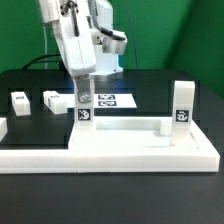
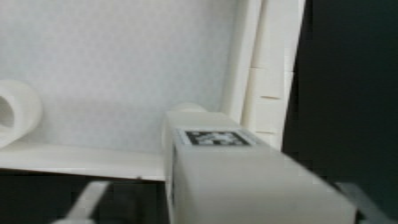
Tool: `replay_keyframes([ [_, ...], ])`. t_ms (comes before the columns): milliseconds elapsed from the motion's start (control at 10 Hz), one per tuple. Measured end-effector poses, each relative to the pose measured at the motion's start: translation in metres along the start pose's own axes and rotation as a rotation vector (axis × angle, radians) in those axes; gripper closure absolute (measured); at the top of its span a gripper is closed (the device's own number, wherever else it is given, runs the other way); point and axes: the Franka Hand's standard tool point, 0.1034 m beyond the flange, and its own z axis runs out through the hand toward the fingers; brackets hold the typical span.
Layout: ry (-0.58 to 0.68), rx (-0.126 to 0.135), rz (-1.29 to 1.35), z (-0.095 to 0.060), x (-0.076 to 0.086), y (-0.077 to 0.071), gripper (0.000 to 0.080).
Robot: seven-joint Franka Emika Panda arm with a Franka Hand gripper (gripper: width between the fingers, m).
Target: Assemble desk
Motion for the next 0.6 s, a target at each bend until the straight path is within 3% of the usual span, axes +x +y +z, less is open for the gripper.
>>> replay_keyframes([
  [100,-0.002,-0.006,-0.198,-0.0009,-0.0019,-0.0003,0.0283],
  [200,-0.015,-0.017,-0.331,-0.001,-0.0052,0.0013,0.018],
  [500,-0.013,-0.018,-0.489,-0.0003,-0.0037,0.0019,0.0151],
  [600,-0.004,-0.036,-0.658,-0.0011,-0.0025,0.0022,0.0151],
])
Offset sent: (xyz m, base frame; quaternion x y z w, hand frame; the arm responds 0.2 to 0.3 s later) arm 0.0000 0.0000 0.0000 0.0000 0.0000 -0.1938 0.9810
